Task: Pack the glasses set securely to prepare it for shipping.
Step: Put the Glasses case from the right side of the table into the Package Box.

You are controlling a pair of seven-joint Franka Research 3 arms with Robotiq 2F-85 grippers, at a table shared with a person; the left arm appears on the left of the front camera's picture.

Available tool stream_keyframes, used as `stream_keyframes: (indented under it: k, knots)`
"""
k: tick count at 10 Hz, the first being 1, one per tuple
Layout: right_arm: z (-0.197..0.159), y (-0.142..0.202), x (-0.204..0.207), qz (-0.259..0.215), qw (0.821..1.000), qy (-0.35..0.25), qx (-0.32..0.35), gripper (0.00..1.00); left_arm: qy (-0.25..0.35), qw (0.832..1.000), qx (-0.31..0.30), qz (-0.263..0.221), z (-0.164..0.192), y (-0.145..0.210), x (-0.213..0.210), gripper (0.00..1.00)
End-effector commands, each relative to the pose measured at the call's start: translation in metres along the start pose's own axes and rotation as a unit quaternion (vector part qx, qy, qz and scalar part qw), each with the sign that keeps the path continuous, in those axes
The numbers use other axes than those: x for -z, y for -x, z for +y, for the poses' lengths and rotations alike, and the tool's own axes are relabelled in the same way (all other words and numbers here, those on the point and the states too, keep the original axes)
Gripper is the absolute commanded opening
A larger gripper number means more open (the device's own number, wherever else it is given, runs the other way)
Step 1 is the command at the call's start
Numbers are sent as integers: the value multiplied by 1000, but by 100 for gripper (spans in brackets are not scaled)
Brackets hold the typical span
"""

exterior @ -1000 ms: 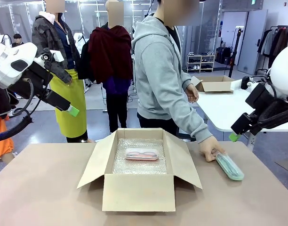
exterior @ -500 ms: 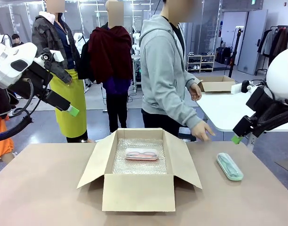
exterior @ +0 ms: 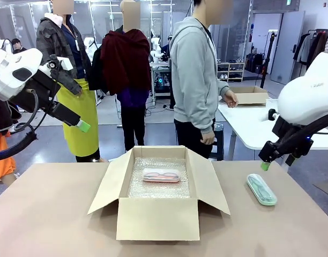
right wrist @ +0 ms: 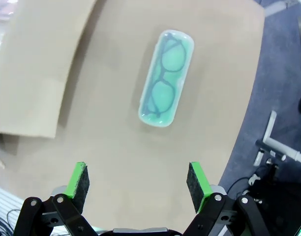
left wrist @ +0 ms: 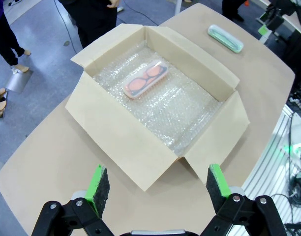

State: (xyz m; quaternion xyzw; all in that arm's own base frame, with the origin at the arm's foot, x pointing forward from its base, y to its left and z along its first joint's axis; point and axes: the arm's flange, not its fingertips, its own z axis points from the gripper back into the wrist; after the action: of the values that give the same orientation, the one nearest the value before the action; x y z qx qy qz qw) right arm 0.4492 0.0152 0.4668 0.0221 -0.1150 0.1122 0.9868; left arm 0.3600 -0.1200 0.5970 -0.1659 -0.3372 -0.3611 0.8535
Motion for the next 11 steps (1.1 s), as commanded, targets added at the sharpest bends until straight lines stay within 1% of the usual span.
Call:
stream_keyframes:
  k: [1,3,6,8,9,11]
  knots:
    - [-6,-23,19,4,998,23,55,100,5,1000,2,-10,1,1,-1,100]
    - [-13,-34,44,12,997,16,78,100,5,1000,2,-10,1,1,-1,100]
    - [-20,-40,81,11,994,28,107,100,5,1000,2,-10,1,1,-1,100]
    - [-25,-41,103,0,993,29,115,100,5,1000,2,-10,1,1,-1,100]
    - [-28,-43,112,10,993,18,118,100,5,1000,2,-10,1,1,-1,100]
    - [-34,-47,131,21,991,17,134,100,5,1000,2,-10,1,1,-1,100]
